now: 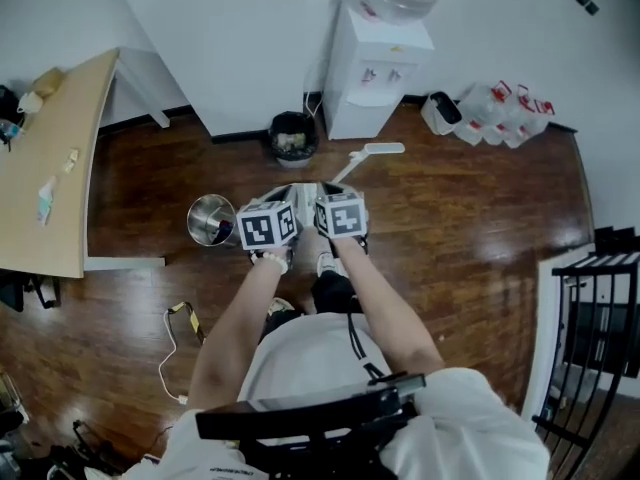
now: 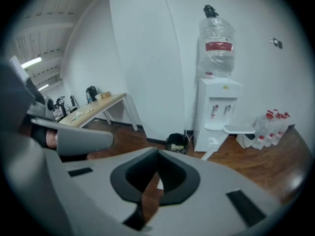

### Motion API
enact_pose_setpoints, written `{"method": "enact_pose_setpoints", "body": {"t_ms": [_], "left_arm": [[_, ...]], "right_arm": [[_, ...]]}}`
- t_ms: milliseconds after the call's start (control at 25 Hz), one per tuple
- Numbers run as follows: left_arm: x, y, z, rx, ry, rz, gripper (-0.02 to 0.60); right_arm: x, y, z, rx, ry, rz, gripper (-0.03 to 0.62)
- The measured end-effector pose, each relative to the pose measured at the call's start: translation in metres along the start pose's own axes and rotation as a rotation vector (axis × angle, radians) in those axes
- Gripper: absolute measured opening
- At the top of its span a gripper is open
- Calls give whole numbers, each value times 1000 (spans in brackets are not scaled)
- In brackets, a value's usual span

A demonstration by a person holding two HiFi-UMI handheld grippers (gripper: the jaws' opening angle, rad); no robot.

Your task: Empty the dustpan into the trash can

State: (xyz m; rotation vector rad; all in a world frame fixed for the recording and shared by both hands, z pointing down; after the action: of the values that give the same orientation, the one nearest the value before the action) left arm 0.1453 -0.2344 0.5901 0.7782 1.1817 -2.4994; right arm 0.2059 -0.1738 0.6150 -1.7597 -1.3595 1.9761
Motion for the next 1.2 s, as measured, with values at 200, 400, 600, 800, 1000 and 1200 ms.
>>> {"method": "enact_pose_setpoints", "body": {"t_ms": [200,400,600,800,1000,1200], "left_arm": [[66,-2,50,63,77,-92,-2],[131,-9,100,122,167,-181,-2],[190,-18,135,203,282,-284,-2],[226,-23,134,256,368,-384,-2],[233,-51,106,301,450,-437,-2],[229,-89,60,320,562,-466,-2]], "right_arm": [[-4,9,87,114,100,-6,2],[-8,12,172,225,207,-25,3],[2,22,243,347,332,-59,3],[26,22,273,415,483,-70,2],[62,4,266,465,618,-67,2],[97,-24,234,532,682,-76,2]]}}
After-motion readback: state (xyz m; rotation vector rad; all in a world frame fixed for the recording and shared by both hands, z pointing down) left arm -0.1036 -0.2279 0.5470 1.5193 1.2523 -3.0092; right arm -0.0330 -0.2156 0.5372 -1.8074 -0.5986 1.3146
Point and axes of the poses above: the fingertips, and each gripper's own axes: x backward along the fingers, z to its left, y out of its top, the point moved 2 cm from there along x, backward along the fingers, and after that the axes turned 5 degrees about x, right-handed, at the moved point
